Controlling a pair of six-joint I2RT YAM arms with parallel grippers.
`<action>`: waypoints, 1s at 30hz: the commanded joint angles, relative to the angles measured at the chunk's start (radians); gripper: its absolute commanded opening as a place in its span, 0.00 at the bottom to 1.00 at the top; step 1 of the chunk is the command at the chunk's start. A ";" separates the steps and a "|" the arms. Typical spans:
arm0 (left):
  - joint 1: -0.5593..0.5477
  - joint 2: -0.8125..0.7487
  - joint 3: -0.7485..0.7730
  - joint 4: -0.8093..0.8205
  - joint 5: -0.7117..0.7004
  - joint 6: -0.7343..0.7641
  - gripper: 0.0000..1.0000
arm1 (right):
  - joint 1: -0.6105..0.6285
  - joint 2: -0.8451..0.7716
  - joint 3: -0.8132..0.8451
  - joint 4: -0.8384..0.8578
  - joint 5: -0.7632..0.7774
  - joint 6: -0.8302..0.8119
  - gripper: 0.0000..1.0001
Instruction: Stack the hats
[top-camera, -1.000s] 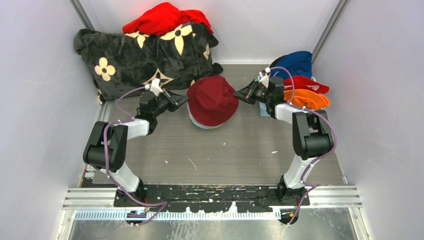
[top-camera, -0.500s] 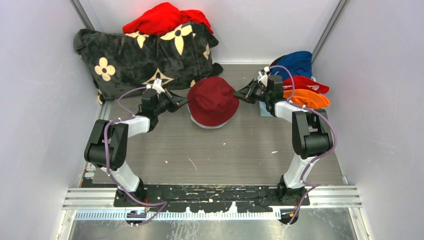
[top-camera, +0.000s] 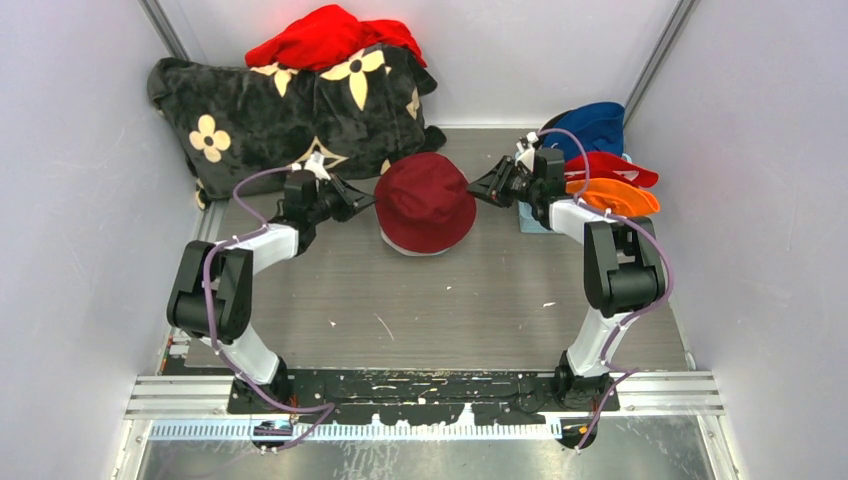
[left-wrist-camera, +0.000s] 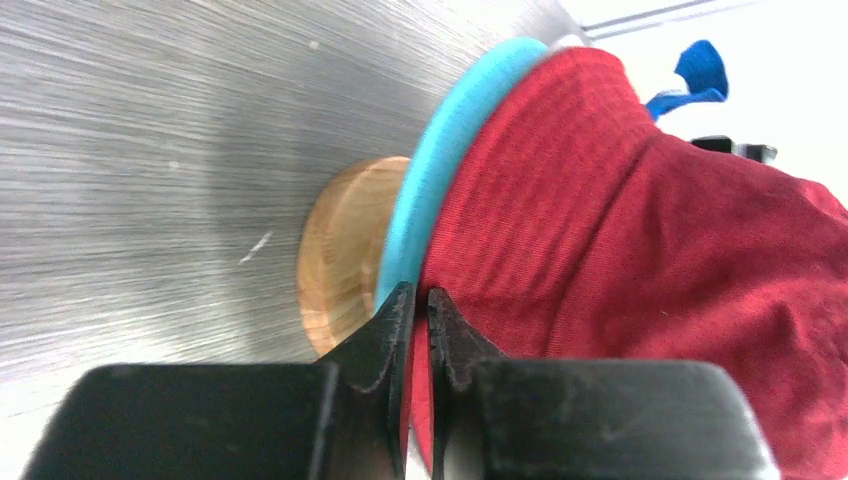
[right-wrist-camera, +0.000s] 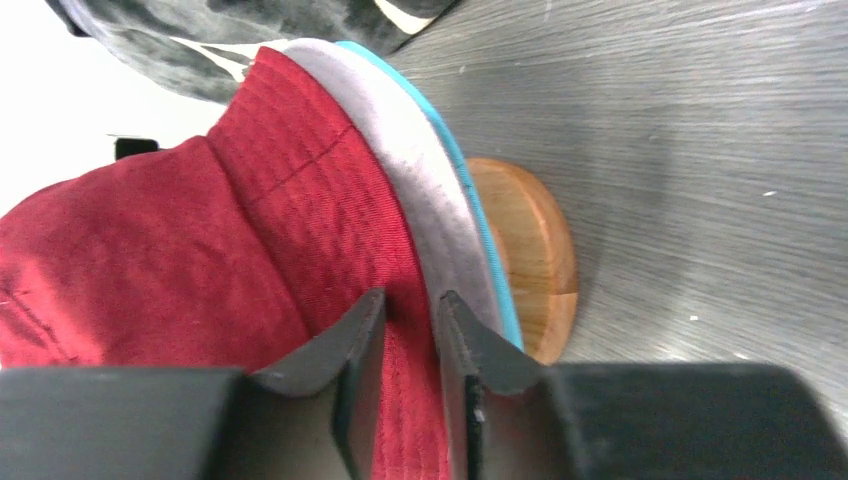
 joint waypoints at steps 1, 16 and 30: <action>0.022 -0.077 0.057 -0.240 -0.160 0.138 0.16 | -0.012 -0.083 0.042 -0.041 0.064 -0.076 0.38; 0.021 -0.221 0.126 -0.497 -0.324 0.260 0.54 | -0.108 -0.273 0.198 -0.399 0.314 -0.274 0.59; 0.022 -0.444 0.200 -0.621 -0.338 0.293 0.58 | -0.100 -0.316 0.231 -0.782 0.682 -0.523 0.61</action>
